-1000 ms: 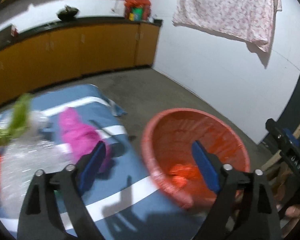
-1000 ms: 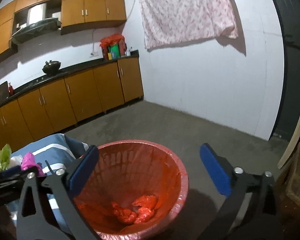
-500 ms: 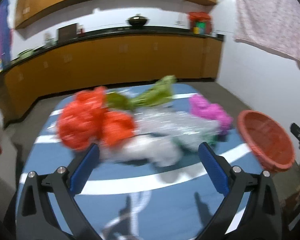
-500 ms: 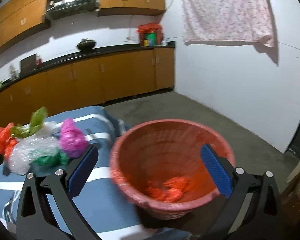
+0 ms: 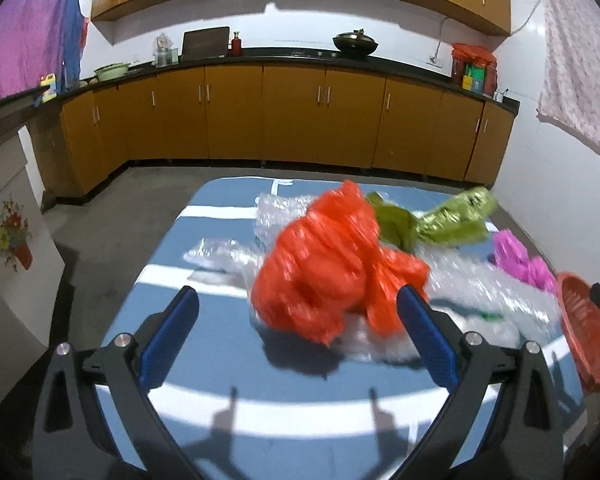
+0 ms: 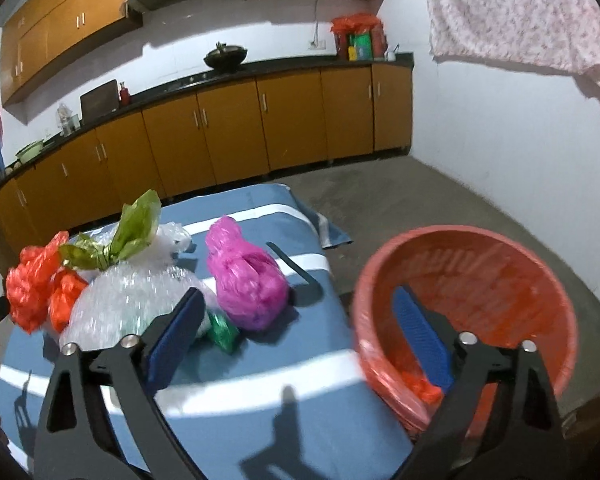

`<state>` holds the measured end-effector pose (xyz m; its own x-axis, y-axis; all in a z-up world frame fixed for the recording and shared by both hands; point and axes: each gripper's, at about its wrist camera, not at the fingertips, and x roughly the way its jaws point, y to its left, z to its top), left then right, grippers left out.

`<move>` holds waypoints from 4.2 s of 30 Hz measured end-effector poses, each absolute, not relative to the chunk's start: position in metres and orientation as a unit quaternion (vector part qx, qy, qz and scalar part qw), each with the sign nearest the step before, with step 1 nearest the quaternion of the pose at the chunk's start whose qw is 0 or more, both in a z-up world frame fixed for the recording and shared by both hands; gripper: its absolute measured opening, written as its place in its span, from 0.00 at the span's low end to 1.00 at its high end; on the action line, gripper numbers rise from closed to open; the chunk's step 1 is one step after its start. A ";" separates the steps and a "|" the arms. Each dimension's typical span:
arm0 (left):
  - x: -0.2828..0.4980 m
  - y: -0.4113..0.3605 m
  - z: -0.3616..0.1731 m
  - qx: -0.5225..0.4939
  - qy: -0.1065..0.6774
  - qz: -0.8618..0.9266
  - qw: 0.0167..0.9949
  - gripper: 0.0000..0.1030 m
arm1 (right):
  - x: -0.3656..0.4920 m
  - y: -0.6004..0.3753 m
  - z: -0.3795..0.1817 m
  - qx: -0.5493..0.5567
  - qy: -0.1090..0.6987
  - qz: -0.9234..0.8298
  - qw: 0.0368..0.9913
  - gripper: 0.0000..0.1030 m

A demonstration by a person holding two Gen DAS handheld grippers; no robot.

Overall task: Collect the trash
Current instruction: 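Grasp a red bag with the left tool while the right tool grasps the pink bag, then carry the red and pink bags to the basket and release both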

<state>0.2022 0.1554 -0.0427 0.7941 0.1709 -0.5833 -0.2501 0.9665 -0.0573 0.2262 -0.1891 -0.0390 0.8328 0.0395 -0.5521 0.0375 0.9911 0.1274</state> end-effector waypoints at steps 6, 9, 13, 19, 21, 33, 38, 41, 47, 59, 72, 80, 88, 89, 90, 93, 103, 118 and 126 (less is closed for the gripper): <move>0.232 0.163 -0.044 -0.079 0.309 0.089 0.944 0.94 | 0.278 -0.173 -0.052 0.066 0.321 0.017 0.944 0.80; 0.245 0.161 -0.047 -0.063 0.317 0.089 0.942 0.94 | 0.294 -0.168 -0.061 0.064 0.338 0.022 0.939 0.80; 0.257 0.157 -0.057 -0.053 0.330 0.080 0.939 0.94 | 0.306 -0.164 -0.073 0.055 0.361 0.029 0.930 0.80; 0.272 0.156 -0.068 -0.059 0.348 0.062 0.933 0.88 | 0.310 -0.156 -0.082 0.041 0.379 0.053 0.923 0.80; 0.276 0.158 -0.071 -0.067 0.354 0.054 0.931 0.81 | 0.310 -0.153 -0.083 0.036 0.382 0.061 0.922 0.77; 0.284 0.155 -0.072 -0.063 0.354 0.040 0.932 0.58 | 0.308 -0.150 -0.084 0.035 0.395 0.079 0.914 0.57; 0.275 0.155 -0.072 -0.063 0.349 0.041 0.934 0.53 | 0.299 -0.154 -0.078 0.044 0.384 0.077 0.919 0.56; 0.268 0.155 -0.070 -0.066 0.344 0.042 0.936 0.53 | 0.293 -0.156 -0.074 0.046 0.377 0.078 0.922 0.56; 0.246 0.157 -0.062 -0.076 0.330 0.046 0.940 0.53 | 0.281 -0.162 -0.065 0.053 0.364 0.071 0.927 0.56; 0.194 0.144 -0.027 -0.090 0.296 0.038 0.950 0.53 | 0.232 -0.176 -0.038 0.060 0.324 0.054 0.943 0.56; 0.152 0.063 0.000 -0.055 0.278 -0.020 0.959 0.53 | 0.152 -0.209 -0.022 0.060 0.284 -0.010 0.957 0.56; 0.152 0.019 -0.004 -0.044 0.290 -0.064 0.954 0.53 | 0.129 -0.244 -0.032 0.077 0.285 -0.052 0.954 0.56; 0.159 -0.039 -0.012 -0.023 0.299 -0.118 0.947 0.53 | 0.115 -0.278 -0.040 0.097 0.287 -0.102 0.948 0.56; 0.161 -0.047 -0.013 -0.020 0.300 -0.126 0.945 0.53 | 0.115 -0.283 -0.039 0.099 0.286 -0.106 0.947 0.56; 0.163 -0.055 -0.014 -0.019 0.301 -0.134 0.944 0.53 | 0.114 -0.286 -0.040 0.101 0.286 -0.112 0.946 0.56; 0.169 -0.071 -0.017 -0.019 0.305 -0.153 0.940 0.53 | 0.114 -0.297 -0.039 0.109 0.283 -0.130 0.944 0.56; 0.187 -0.117 -0.025 -0.004 0.310 -0.193 0.931 0.53 | 0.117 -0.322 -0.045 0.123 0.282 -0.164 0.937 0.56; 0.222 -0.138 -0.039 -0.006 0.327 -0.221 0.919 0.53 | 0.141 -0.342 -0.034 0.148 0.272 -0.183 0.933 0.56; 0.255 -0.180 -0.045 0.004 0.328 -0.250 0.911 0.53 | 0.165 -0.360 -0.023 0.175 0.258 -0.189 0.931 0.56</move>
